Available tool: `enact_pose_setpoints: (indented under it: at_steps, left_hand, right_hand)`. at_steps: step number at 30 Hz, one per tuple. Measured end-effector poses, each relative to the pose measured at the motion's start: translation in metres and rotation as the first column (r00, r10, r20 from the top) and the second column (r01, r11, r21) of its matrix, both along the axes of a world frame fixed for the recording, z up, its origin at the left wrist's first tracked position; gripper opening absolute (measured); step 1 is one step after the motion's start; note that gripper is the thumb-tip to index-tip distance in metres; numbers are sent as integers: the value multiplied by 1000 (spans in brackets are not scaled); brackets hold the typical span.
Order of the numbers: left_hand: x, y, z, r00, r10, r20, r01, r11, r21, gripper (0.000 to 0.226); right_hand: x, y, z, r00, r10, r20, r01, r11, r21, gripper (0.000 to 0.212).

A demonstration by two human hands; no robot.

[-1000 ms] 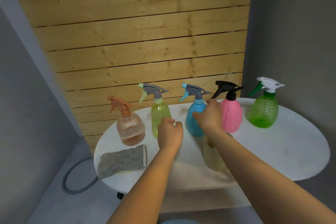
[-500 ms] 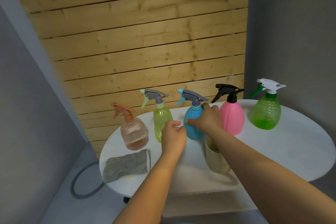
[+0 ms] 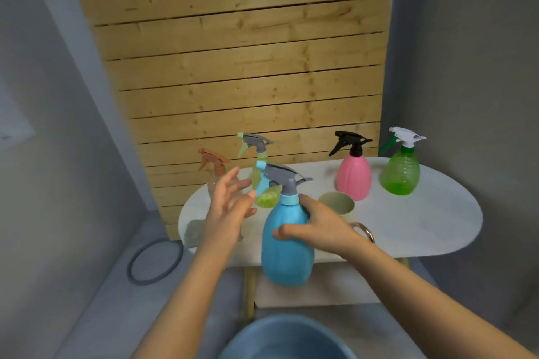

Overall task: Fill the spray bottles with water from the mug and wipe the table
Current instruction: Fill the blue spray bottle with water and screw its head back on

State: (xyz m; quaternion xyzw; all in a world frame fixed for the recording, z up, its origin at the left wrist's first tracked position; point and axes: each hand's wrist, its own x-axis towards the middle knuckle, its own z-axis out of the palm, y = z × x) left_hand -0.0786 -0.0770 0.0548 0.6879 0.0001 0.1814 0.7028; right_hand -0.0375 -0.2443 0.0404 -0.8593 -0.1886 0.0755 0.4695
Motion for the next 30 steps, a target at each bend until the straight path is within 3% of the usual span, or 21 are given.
enact_pose_setpoints:
  at_steps: [3, 7, 11, 14, 17, 19, 22, 24, 27, 30]
  left_hand:
    - [-16, 8, -14, 994, -56, -90, 58, 998, 25, 37]
    - [-19, 18, -38, 976, -9, -218, 60, 972, 228, 13]
    - [-17, 25, -50, 951, 76, -299, 28, 944, 329, 22]
    - [-16, 26, -50, 941, 120, -317, -17, 950, 311, 30]
    - [-17, 18, -54, 907, 230, -353, -79, 915, 395, 24]
    - [-16, 12, -52, 883, 226, -411, -74, 933, 353, 19]
    - [-16, 18, -44, 848, -24, -530, 76, 994, 77, 26]
    - [-19, 29, -43, 814, -247, -526, 262, 964, -47, 31]
    - [-21, 44, -53, 737, -443, -511, 489, 871, -50, 39]
    - [-20, 52, -60, 663, -574, -480, 594, 794, -129, 54]
  right_hand:
    - [-12, -1, -13, 994, 102, -28, -105, 984, -146, 44]
    - [-16, -3, -30, 981, 190, -37, -189, 894, -405, 55]
    - [-23, 3, -43, 969, 216, -124, -248, 885, -394, 45]
    - [-23, 7, -44, 969, 217, -116, -246, 881, -403, 44]
    - [-19, 12, -49, 953, 216, 211, -16, 733, -680, 67]
    - [-15, 13, -51, 905, 245, 348, 96, 680, -727, 75]
    - [-10, 4, -48, 946, 187, 266, 35, 757, -653, 82]
    - [-7, -6, -45, 972, 149, 180, -10, 797, -604, 77]
    - [0, -18, -47, 986, 148, 81, -82, 843, -532, 68]
    - [5, -25, -50, 986, 168, 14, -140, 862, -487, 63]
